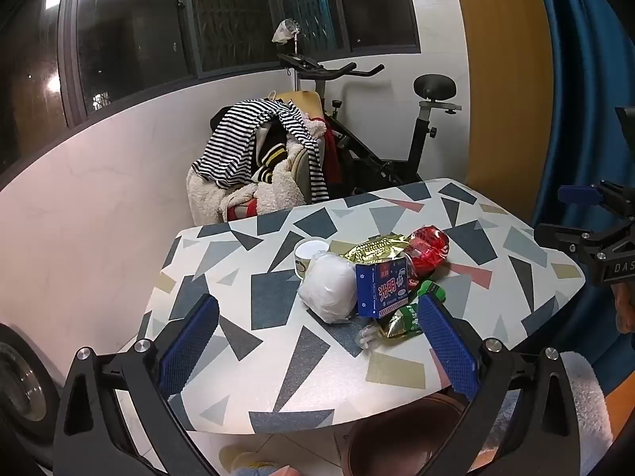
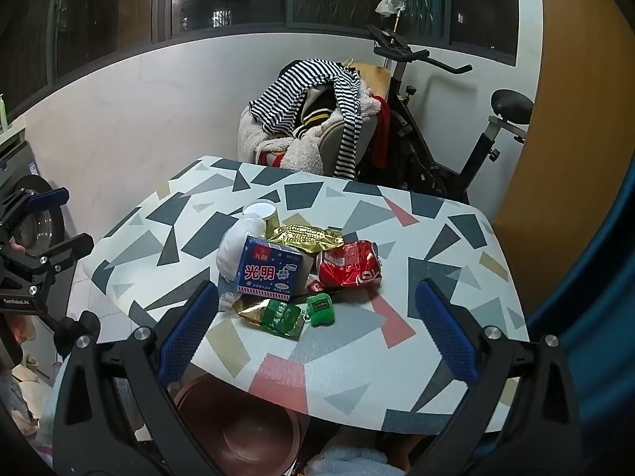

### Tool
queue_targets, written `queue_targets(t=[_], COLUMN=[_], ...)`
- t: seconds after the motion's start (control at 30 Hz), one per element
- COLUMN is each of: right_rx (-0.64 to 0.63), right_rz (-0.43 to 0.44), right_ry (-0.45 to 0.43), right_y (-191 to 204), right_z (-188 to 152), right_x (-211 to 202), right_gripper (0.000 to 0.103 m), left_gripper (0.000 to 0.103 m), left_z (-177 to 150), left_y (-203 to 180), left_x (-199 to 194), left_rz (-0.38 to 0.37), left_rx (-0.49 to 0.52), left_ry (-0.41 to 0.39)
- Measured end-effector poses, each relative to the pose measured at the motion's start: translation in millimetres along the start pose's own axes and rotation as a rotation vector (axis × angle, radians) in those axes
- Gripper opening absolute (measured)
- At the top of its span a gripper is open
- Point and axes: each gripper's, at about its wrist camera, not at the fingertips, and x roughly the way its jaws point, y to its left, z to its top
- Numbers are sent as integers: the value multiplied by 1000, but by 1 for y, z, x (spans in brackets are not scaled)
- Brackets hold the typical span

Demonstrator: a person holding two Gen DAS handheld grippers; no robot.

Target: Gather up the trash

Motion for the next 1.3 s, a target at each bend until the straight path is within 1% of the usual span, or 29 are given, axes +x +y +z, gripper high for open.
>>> queue_targets(t=[0.53, 0.57, 0.77, 1.3], right_rx=[-4, -4, -5, -10], right_rz=[-2, -2, -6, -8], right_ry=[7, 7, 7, 5], right_y=[2, 2, 2, 3], right_z=[1, 1, 0, -2], right_x=[1, 1, 1, 1], right_gripper=[97, 97, 97, 97], left_gripper=[98, 98, 98, 98], left_z=[1, -2, 5, 6], left_y=[1, -2, -5, -11], left_x=[-4, -1, -7, -10], left_rz=[-9, -11, -13, -16], left_rx=[-6, -7, 5, -1], left_ry=[-9, -6, -12, -15])
